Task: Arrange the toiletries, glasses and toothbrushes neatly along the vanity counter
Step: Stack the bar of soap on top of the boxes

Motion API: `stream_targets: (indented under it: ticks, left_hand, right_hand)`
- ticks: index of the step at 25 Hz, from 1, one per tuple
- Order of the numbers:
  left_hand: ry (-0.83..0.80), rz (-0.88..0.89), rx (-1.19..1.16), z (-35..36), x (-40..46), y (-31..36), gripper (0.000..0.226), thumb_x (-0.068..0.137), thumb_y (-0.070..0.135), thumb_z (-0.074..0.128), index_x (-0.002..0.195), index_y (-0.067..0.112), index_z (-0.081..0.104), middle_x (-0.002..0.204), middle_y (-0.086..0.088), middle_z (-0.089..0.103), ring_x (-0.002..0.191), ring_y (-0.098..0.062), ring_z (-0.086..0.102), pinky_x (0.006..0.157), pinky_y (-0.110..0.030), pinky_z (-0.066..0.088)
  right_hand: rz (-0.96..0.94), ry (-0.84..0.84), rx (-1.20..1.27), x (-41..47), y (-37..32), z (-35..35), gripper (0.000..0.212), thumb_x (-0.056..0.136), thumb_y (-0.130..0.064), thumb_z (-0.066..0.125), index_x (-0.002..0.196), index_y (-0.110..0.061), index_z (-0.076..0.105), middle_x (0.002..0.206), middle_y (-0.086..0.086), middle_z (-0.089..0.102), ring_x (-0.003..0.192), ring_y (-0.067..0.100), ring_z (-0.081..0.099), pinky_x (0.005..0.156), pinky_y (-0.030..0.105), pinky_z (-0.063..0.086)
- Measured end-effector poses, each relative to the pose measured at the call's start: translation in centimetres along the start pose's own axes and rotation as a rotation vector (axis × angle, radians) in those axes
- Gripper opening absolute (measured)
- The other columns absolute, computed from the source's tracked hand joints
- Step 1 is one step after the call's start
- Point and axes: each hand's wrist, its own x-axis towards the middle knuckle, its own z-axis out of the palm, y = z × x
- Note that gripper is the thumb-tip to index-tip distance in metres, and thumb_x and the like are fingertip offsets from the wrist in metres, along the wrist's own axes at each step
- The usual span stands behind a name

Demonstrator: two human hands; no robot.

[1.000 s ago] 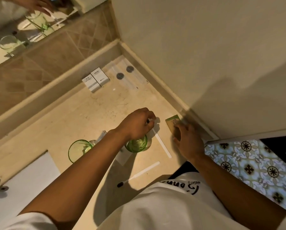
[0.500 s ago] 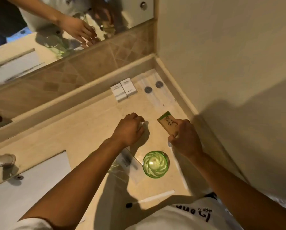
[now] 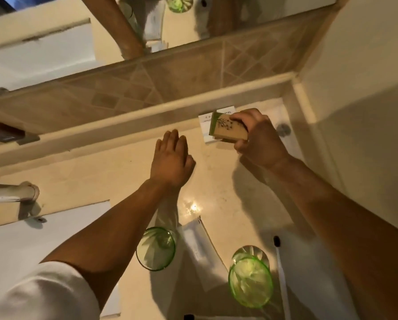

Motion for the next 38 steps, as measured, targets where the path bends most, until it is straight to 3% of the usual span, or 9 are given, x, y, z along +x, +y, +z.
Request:
stream_targets:
  ticks: [2, 4, 8, 11, 17, 19, 22, 26, 38]
  left_hand:
    - [0.013, 0.012, -0.007, 1.4, 0.4, -0.9, 0.066, 0.099, 0.04, 0.041, 0.157, 0.011, 0.03, 0.168, -0.012, 0.017, 0.157, -0.028, 0.01, 0.127, -0.049, 0.01]
    - [0.08, 0.034, -0.036, 2.1, 0.4, -1.3, 0.067, 0.097, 0.041, 0.043, 0.157, 0.013, 0.032, 0.168, -0.01, 0.02, 0.157, -0.025, 0.012, 0.127, -0.048, 0.009]
    - [0.162, 0.036, -0.091, 2.8, 0.7, -1.7, 0.065, 0.093, 0.038, 0.053, 0.153, 0.014, 0.041, 0.166, -0.008, 0.027, 0.156, -0.022, 0.018, 0.127, -0.047, 0.012]
    - [0.177, 0.037, -0.092, 3.3, 0.9, -2.0, 0.066, 0.093, 0.039, 0.052, 0.153, 0.014, 0.042, 0.166, -0.008, 0.027, 0.156, -0.022, 0.018, 0.127, -0.047, 0.012]
    - [0.209, 0.029, -0.086, 3.4, 1.2, -2.2, 0.067, 0.092, 0.042, 0.047, 0.153, 0.014, 0.042, 0.166, -0.008, 0.027, 0.156, -0.021, 0.019, 0.126, -0.048, 0.014]
    - [0.214, 0.026, -0.091, 3.5, 1.2, -2.3, 0.067, 0.092, 0.042, 0.047, 0.152, 0.014, 0.043, 0.166, -0.008, 0.028, 0.156, -0.022, 0.019, 0.127, -0.048, 0.013]
    - [0.22, 0.023, -0.091, 3.4, 1.2, -2.2, 0.066, 0.092, 0.042, 0.048, 0.152, 0.015, 0.043, 0.166, -0.007, 0.029, 0.155, -0.021, 0.019, 0.127, -0.046, 0.012]
    - [0.22, 0.017, -0.091, 3.4, 1.3, -2.2, 0.066, 0.092, 0.042, 0.049, 0.152, 0.016, 0.043, 0.166, -0.006, 0.029, 0.155, -0.021, 0.019, 0.127, -0.046, 0.013]
    - [0.213, 0.015, -0.081, 3.4, 1.2, -2.1, 0.066, 0.092, 0.043, 0.047, 0.153, 0.017, 0.042, 0.166, -0.006, 0.028, 0.156, -0.02, 0.018, 0.127, -0.046, 0.014]
  right_hand:
    - [-0.055, -0.029, -0.01, 1.8, 0.2, 0.5, 0.065, 0.071, -0.007, 0.078, 0.132, -0.02, 0.059, 0.133, 0.005, 0.055, 0.118, 0.026, 0.053, 0.097, 0.017, 0.034]
    - [-0.112, -0.052, 0.021, 2.8, 0.4, 0.7, 0.064, 0.074, -0.013, 0.083, 0.132, -0.023, 0.057, 0.134, 0.001, 0.052, 0.119, 0.021, 0.051, 0.098, 0.016, 0.034]
    - [-0.151, -0.103, -0.006, 5.0, 0.5, 0.1, 0.064, 0.08, -0.004, 0.069, 0.137, -0.029, 0.055, 0.137, -0.003, 0.048, 0.127, 0.017, 0.044, 0.109, 0.029, 0.04]
    - [-0.174, -0.095, -0.039, 5.6, 0.6, 0.3, 0.061, 0.081, -0.004, 0.067, 0.137, -0.029, 0.056, 0.138, -0.002, 0.047, 0.127, 0.018, 0.045, 0.111, 0.031, 0.042]
    - [-0.047, -0.021, 0.011, 5.1, 1.2, 1.9, 0.042, 0.085, -0.005, 0.063, 0.123, -0.025, 0.062, 0.138, -0.006, 0.044, 0.119, 0.004, 0.045, 0.099, 0.002, 0.034]
    - [-0.057, 0.022, 0.012, 5.0, 1.4, 2.5, 0.042, 0.085, -0.005, 0.061, 0.122, -0.025, 0.063, 0.137, -0.006, 0.045, 0.12, 0.005, 0.045, 0.105, 0.009, 0.038]
    - [-0.067, 0.124, 0.01, 4.4, 1.5, 3.1, 0.038, 0.09, -0.008, 0.06, 0.123, -0.025, 0.063, 0.138, -0.002, 0.046, 0.128, 0.012, 0.043, 0.109, 0.029, 0.046]
    - [-0.024, 0.296, 0.053, 3.0, 1.3, 4.2, 0.033, 0.093, -0.01, 0.061, 0.122, -0.025, 0.066, 0.136, -0.001, 0.046, 0.125, 0.007, 0.038, 0.105, 0.03, 0.049]
    - [0.053, 0.259, 0.166, 2.6, 1.2, 5.6, 0.03, 0.097, -0.03, 0.063, 0.128, -0.028, 0.065, 0.139, -0.002, 0.044, 0.126, 0.014, 0.045, 0.103, 0.04, 0.053]
